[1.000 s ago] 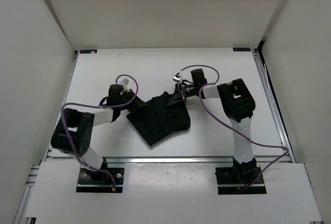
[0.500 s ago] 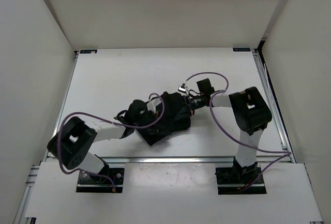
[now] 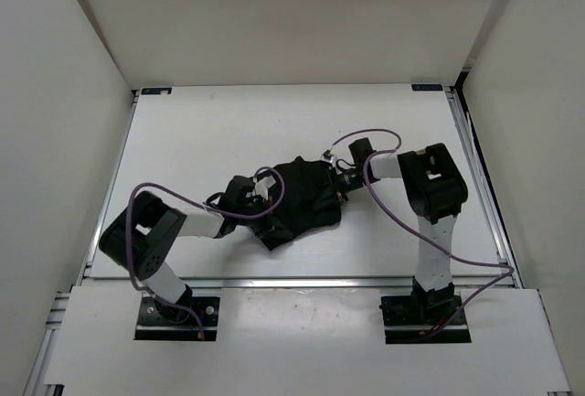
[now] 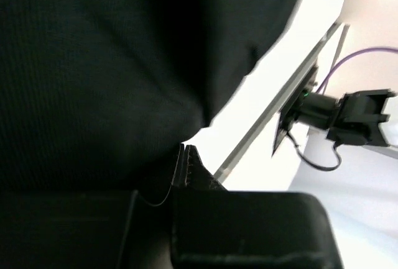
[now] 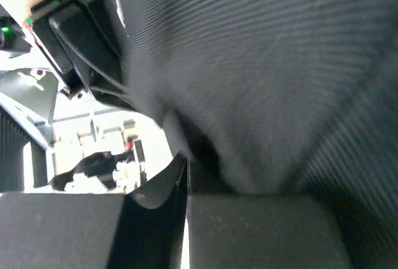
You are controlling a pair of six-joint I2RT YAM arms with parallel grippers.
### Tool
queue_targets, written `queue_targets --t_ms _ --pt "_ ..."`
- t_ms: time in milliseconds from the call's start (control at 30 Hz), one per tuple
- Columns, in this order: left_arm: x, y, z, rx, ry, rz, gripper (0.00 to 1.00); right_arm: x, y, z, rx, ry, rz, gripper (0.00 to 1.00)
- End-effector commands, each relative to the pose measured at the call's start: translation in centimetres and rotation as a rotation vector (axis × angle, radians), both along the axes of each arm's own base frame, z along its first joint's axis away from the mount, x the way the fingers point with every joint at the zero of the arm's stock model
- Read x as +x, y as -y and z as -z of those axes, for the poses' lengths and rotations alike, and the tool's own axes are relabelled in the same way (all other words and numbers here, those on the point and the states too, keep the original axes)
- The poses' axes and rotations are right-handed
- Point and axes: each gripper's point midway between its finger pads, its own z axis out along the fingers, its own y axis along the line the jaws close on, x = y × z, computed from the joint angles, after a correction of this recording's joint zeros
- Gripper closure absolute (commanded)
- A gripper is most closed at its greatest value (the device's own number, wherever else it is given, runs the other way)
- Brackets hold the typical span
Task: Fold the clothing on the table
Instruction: Fold the skirt
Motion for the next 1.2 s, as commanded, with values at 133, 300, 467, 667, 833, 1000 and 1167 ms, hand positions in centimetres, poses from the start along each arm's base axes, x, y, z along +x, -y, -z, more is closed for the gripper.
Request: queue_targets --t_ms 133,300,467,667,833,1000,1167 --pt "6.1 -1.8 -11.4 -0.046 0.321 -0.145 0.79 2.7 2.6 -16.6 0.361 0.418 0.091 0.79" --pt "8.3 -8.2 -15.3 -0.012 0.333 -0.371 0.27 6.0 5.8 -20.2 0.271 0.511 0.300 0.01" --pt "8.3 -14.9 -14.8 0.224 0.297 -0.598 0.01 9.0 10.0 -15.4 -0.204 0.748 0.457 0.00" --pt "5.2 -15.7 -14.6 0.418 0.290 -0.421 0.01 7.3 12.5 -12.4 -0.410 0.725 0.426 0.01" --pt "4.7 -15.4 -13.7 0.523 0.287 -0.345 0.01 5.7 14.8 -11.6 -0.428 0.626 0.419 0.01" --pt "6.0 -15.3 -15.5 0.533 0.392 -0.323 0.01 4.5 16.6 -10.6 -0.499 0.568 0.422 0.01" --pt "7.3 -17.5 -16.6 0.560 0.420 -0.314 0.01 3.6 17.0 -10.4 -0.510 0.582 0.441 0.01"
